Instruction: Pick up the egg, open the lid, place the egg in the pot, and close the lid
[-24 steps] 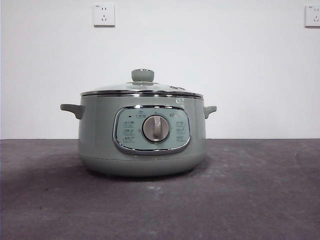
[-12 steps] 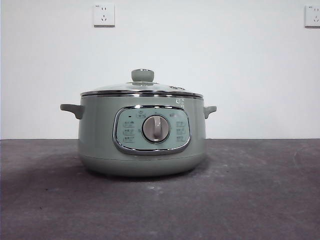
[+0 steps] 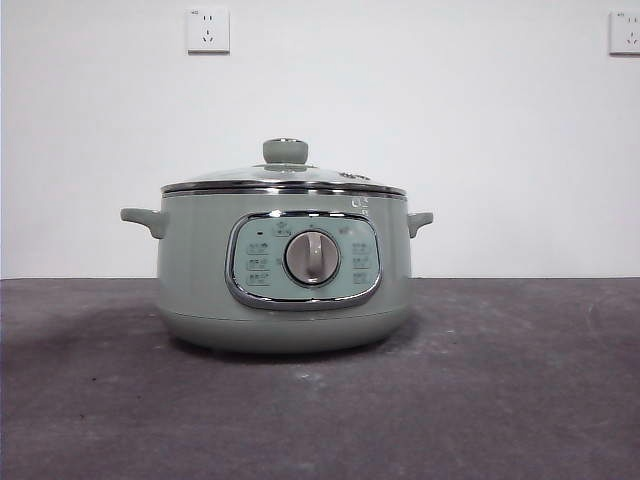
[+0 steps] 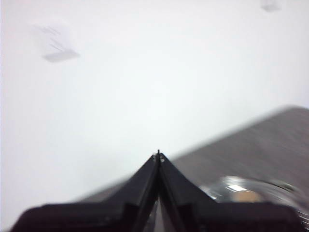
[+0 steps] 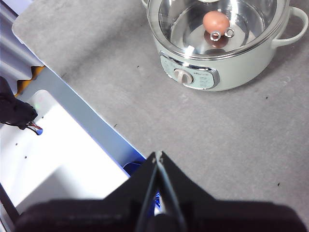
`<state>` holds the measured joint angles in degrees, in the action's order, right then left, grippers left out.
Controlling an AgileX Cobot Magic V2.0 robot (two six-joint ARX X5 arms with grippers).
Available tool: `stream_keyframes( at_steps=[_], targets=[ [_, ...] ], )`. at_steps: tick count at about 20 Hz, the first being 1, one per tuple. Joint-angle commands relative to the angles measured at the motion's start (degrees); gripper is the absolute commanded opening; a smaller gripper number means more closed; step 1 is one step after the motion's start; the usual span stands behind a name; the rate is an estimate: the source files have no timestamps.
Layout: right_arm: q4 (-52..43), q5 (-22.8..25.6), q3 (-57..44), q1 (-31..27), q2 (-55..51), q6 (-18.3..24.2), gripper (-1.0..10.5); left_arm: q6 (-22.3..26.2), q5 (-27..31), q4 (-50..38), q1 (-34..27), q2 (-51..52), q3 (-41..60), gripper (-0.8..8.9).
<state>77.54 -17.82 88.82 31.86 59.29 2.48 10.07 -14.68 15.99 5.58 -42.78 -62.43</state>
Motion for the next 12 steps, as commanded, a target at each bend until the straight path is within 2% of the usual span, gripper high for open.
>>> stream_keyframes(
  at_steps=[1,3,6,12],
  targets=[
    [0.6,0.0,-0.1,0.1,-0.1,0.0,0.0,0.7,-0.1,-10.4,-4.0,7.0,13.5,-0.03],
    [0.6,0.0,-0.1,0.1,-0.1,0.0,0.0,0.2,2.7,-14.9,-6.0,14.4,24.8,-0.03],
    [0.6,0.0,-0.1,0.1,-0.1,0.0,0.0,-1.4,7.4,-15.5,-7.3,24.3,38.6,-0.03],
    [0.6,0.0,-0.1,0.1,-0.2,0.0,0.0,-5.8,7.7,-15.0,-9.4,38.6,56.0,-0.03]
  ],
)
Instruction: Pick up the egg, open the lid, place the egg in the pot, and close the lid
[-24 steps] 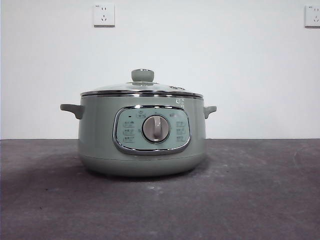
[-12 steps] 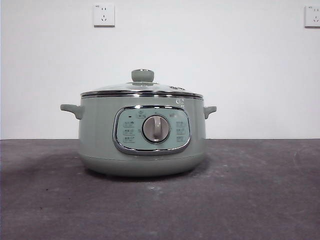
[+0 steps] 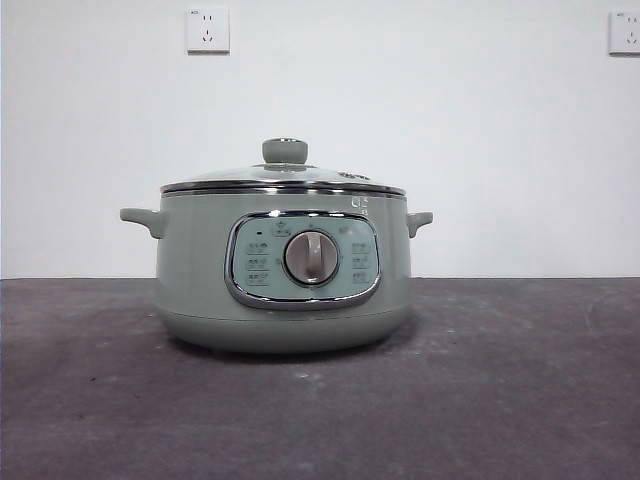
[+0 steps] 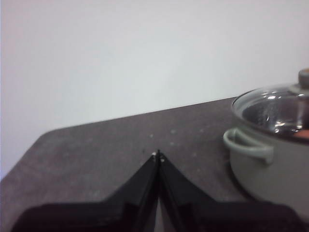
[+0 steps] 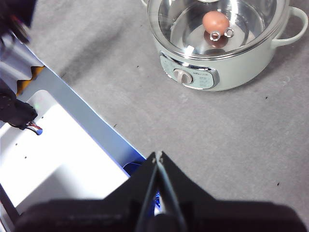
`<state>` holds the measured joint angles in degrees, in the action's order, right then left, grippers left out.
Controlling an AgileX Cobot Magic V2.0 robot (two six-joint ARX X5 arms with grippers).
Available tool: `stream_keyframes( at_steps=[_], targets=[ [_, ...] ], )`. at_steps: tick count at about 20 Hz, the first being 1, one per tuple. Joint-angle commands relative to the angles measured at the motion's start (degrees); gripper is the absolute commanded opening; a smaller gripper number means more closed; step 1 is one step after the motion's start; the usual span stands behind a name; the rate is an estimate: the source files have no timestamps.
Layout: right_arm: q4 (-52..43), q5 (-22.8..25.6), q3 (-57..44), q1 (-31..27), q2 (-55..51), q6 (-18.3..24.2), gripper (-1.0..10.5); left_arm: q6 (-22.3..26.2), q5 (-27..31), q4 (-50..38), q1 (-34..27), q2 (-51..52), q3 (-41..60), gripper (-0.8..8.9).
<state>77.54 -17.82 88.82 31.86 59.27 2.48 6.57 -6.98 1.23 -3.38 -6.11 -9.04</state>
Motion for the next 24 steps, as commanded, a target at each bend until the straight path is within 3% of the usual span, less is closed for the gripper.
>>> stream_keyframes(
  at_steps=[1,10,24],
  targets=[
    [0.6,0.0,-0.1,0.1,-0.2,0.0,0.0,-2.5,0.0,0.0,-0.6,3.2,4.4,-0.03],
    [0.6,0.0,-0.1,0.1,-0.2,0.0,0.0,-3.1,1.0,8.9,-0.8,6.0,8.8,-0.03],
    [0.6,0.0,-0.1,0.1,-0.2,0.0,0.0,-4.2,1.0,8.9,-0.8,5.9,8.8,-0.03]
  ],
)
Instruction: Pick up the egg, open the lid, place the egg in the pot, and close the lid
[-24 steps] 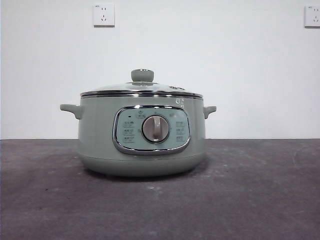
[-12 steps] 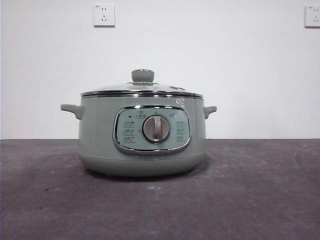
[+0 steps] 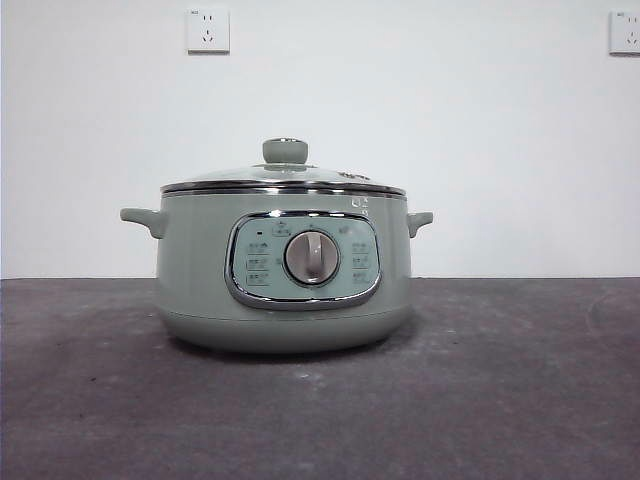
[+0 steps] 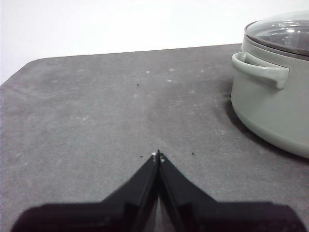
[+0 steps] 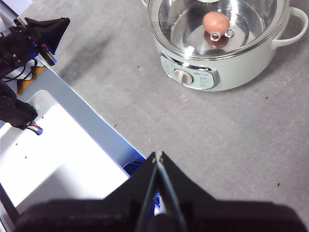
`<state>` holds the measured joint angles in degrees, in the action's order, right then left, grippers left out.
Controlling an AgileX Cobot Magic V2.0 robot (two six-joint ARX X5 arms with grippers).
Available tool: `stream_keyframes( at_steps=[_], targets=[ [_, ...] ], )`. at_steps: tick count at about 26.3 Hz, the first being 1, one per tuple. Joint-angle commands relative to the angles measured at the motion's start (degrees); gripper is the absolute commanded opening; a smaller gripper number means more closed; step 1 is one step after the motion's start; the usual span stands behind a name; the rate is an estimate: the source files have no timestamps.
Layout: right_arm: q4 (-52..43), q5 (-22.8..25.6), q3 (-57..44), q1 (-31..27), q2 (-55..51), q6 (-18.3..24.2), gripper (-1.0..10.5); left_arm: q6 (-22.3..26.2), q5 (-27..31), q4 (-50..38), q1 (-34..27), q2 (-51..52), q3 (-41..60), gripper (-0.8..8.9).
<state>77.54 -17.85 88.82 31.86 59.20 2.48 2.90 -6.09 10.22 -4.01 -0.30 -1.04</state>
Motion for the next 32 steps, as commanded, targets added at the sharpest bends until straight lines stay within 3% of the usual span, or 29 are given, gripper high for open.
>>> stream_keyframes(
  at_steps=[1,5,7,10,12,17,25,32],
  targets=[
    [0.6,0.0,-0.1,0.1,-0.1,0.0,0.0,-0.5,0.1,-0.1,-0.2,0.1,0.8,-0.03],
    [0.5,0.1,-0.1,-0.2,-0.2,0.2,0.0,-0.5,0.0,-0.1,-0.2,0.1,0.8,-0.03],
    [-0.9,1.6,-0.2,-3.0,-1.7,4.7,0.0,-0.5,0.1,-0.1,-0.2,0.1,0.8,-0.03],
    [-13.1,-0.2,-1.6,-11.5,-5.5,6.3,0.0,-0.5,0.0,-0.1,-0.2,0.1,0.8,-0.03],
    [-19.5,-5.7,-5.5,-19.1,-9.2,6.4,0.0,-0.5,0.1,-0.1,-0.2,0.1,0.8,-0.03],
    [-44.1,-7.7,-32.0,-34.1,-25.1,6.6,0.0,-0.5,0.1,-0.1,-0.2,0.1,0.8,-0.03],
    [-66.1,-7.2,-60.7,-35.3,-41.1,6.7,0.0,-0.5,0.1,-0.1,-0.2,0.1,0.8,-0.03],
    [-69.8,-7.1,-75.7,-35.1,-51.0,6.3,0.0,-0.5,0.0,-0.1,-0.2,0.1,0.8,-0.03]
  ],
)
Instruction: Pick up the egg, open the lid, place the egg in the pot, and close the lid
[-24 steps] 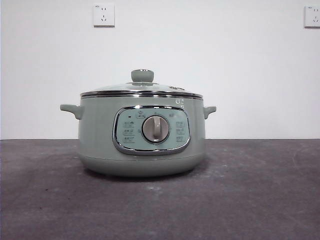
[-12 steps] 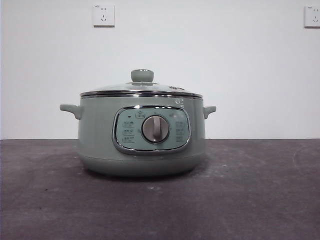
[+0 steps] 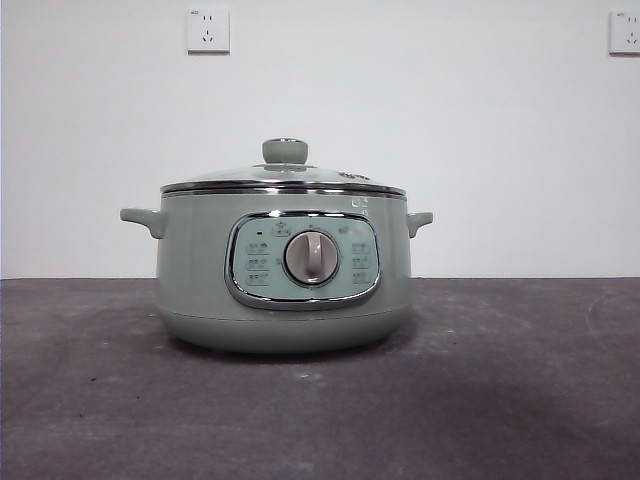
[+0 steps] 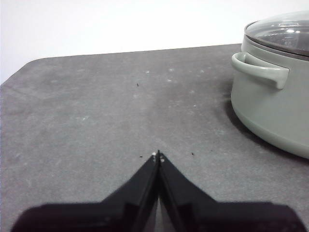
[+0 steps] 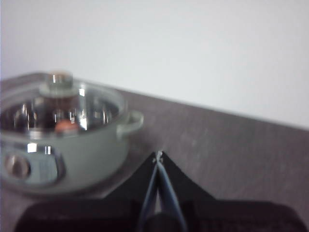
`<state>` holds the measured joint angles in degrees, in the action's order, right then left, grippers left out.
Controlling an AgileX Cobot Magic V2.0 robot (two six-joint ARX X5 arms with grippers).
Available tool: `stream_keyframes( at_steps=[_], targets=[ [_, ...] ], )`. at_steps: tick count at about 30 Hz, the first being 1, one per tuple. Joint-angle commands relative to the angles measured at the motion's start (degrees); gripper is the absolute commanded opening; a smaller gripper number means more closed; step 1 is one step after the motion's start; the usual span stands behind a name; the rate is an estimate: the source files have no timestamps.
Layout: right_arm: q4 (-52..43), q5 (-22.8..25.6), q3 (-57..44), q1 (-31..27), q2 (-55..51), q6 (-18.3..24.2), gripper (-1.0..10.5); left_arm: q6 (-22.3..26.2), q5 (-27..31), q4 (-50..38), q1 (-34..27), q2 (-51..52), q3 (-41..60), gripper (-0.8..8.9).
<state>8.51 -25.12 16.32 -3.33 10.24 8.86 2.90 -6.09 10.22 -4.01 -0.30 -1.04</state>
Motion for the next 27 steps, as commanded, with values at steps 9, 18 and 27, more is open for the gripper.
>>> stream_keyframes(
  at_steps=[9,18,27],
  targets=[
    [-0.6,6.3,-13.1,1.6,-9.6,-4.7,0.0,-0.5,0.1,-0.1,-0.2,0.1,0.8,-0.03],
    [1.2,13.4,-16.0,3.2,-10.2,-10.6,0.0,-0.5,0.1,-0.1,-0.2,0.1,0.8,-0.03],
    [1.0,15.0,-16.0,3.8,-10.2,-12.2,0.0,-0.5,0.0,-0.1,-0.2,0.1,0.8,-0.03]
  ],
)
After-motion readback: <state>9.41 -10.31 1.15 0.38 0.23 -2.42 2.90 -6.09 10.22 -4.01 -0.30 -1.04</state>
